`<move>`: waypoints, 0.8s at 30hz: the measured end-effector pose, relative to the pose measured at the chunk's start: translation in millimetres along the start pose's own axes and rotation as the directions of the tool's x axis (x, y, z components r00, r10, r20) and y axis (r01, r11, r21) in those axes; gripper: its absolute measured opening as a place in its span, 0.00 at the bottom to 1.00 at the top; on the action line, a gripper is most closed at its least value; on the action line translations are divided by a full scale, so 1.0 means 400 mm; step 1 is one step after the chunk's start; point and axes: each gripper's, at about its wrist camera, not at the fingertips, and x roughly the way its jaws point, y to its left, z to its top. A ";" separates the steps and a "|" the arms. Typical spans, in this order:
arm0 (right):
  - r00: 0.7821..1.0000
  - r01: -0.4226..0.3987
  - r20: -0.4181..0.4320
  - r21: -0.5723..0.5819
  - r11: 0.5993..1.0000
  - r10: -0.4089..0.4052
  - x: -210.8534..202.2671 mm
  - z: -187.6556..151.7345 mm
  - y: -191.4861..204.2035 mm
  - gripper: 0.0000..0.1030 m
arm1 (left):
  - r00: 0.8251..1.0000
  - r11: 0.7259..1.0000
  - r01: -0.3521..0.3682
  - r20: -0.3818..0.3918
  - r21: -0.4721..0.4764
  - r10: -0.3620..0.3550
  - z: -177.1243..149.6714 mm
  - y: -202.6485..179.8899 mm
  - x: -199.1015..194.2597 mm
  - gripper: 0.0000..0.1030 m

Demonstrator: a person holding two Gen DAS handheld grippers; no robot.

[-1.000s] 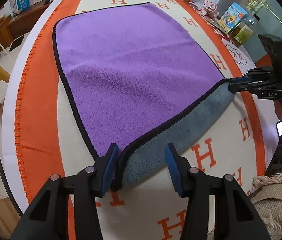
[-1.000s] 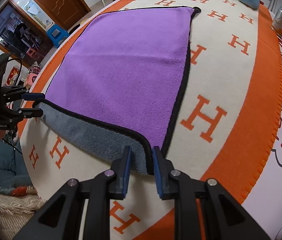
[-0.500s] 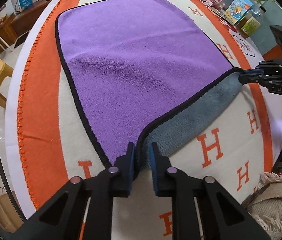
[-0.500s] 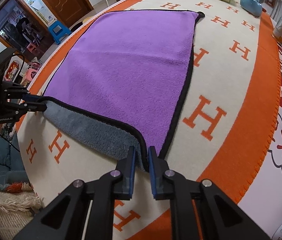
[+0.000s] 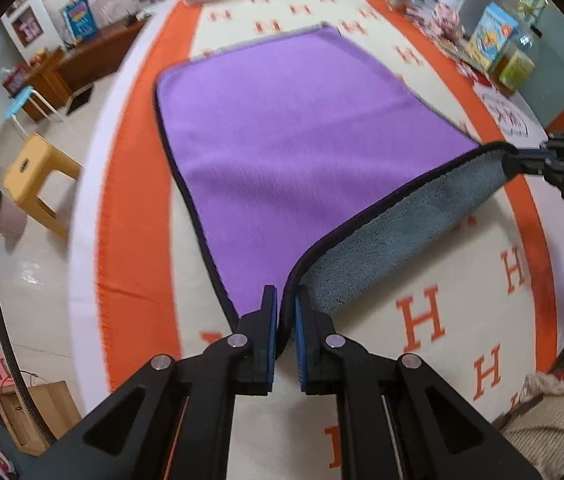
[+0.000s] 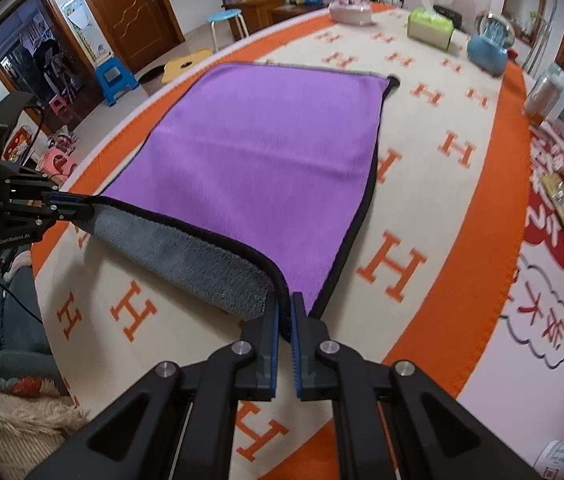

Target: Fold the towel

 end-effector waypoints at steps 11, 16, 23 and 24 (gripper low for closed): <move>0.976 0.109 0.180 0.073 0.991 -0.120 -0.088 0.170 -0.026 0.05 | 0.973 0.986 -0.138 0.175 -0.093 0.153 0.204 0.076 -0.160 0.06; 0.959 0.162 0.217 0.105 0.981 -0.182 -0.070 0.278 -0.047 0.05 | 0.965 0.976 -0.163 0.182 -0.143 0.188 0.294 0.129 -0.136 0.06; 0.947 0.229 0.198 0.140 0.963 -0.253 0.027 0.410 -0.091 0.05 | 0.959 0.965 -0.183 0.180 -0.187 0.217 0.407 0.197 -0.037 0.06; 0.947 0.231 0.192 0.151 0.961 -0.258 0.043 0.422 -0.099 0.05 | 0.960 0.963 -0.184 0.174 -0.196 0.219 0.425 0.210 -0.016 0.06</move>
